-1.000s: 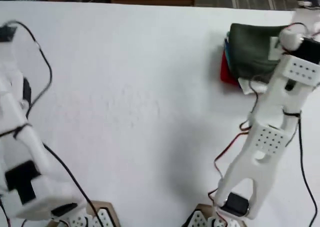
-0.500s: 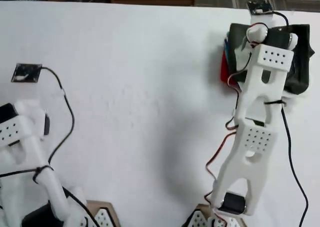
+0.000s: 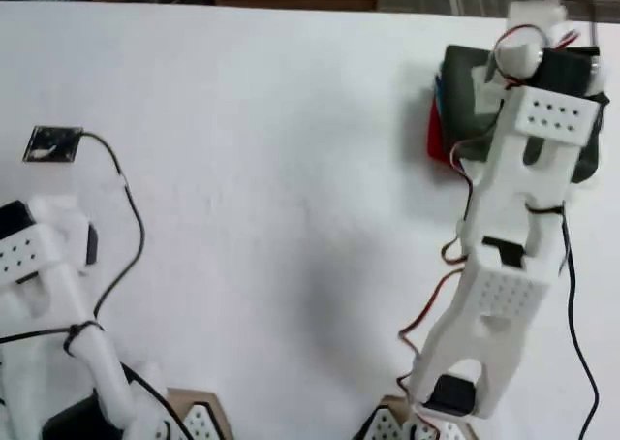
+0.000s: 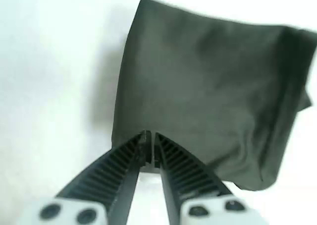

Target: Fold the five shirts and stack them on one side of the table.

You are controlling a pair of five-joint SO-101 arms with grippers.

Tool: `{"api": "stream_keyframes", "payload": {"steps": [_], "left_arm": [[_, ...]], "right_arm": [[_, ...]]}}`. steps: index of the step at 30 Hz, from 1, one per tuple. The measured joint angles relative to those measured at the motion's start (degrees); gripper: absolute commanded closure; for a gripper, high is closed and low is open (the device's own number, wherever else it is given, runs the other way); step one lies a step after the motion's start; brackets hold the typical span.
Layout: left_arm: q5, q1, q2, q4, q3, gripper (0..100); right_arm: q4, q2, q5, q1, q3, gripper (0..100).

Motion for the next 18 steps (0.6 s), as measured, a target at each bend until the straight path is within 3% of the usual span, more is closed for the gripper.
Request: {"api": "stream_keyframes", "payload": {"steps": [8, 14, 18], "left_arm": [[-1.67, 3.25, -10.20, -0.35, 7.74, 97], [-2.02, 11.69, -30.68, -7.30, 26.02, 97], [-2.02, 12.66, -45.01, -11.78, 38.42, 97]], "right_arm": [[-0.88, -30.33, -0.70, -8.18, 37.71, 97.9], [-14.07, -46.86, -0.70, -8.26, 71.56, 97.9], [-20.66, -54.24, -0.70, -8.70, 90.81, 97.9]]}}
